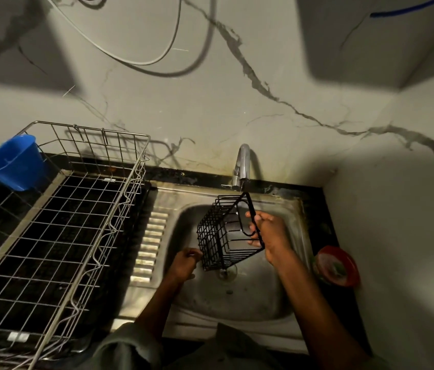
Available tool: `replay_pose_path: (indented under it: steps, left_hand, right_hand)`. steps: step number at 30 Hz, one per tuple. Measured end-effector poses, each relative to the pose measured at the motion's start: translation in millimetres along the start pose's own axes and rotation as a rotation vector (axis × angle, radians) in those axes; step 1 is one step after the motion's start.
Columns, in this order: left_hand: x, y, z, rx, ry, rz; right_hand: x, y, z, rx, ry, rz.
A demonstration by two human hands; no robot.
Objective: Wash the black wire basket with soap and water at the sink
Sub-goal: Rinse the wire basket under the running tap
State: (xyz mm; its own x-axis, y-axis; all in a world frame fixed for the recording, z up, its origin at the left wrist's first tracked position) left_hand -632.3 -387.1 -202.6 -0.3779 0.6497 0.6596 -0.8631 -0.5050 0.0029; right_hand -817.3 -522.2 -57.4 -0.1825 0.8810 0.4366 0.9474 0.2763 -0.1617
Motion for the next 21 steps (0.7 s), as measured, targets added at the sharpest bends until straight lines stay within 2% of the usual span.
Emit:
replay_pose_path:
  steps: [6,14,18,21]
  left_hand:
    - [-8.8,8.8,3.0,0.11,-0.061,-0.044]
    - [-28.4,61.8,16.9,0.272,-0.16,-0.158]
    - [-30.5,98.5,38.1,0.421,-0.25,-0.302]
    - [-47.1,112.1,57.1,0.432,-0.249,-0.32]
  right_hand:
    - [-6.8,-32.4,1.6,-0.016,0.053,0.116]
    - [4.5,-81.8,5.1,-0.033,0.087,0.175]
    - [11.9,-100.7,4.1,-0.015,0.0,0.16]
    - [12.7,-111.8,5.1,0.029,-0.093,0.157]
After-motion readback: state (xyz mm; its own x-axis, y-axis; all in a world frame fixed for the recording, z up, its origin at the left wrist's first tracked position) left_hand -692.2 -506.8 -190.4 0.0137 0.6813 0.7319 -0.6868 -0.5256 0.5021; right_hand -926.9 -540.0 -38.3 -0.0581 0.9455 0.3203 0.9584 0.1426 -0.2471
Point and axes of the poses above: each hand's wrist, its own x-axis away from the middle knuckle, its own y-axis out of the palm, z = x × y, the point moved 4 cm from there along -x, towards the middle knuckle, and after that the axes turned 6 degrees about x, right-handed, at the moved point
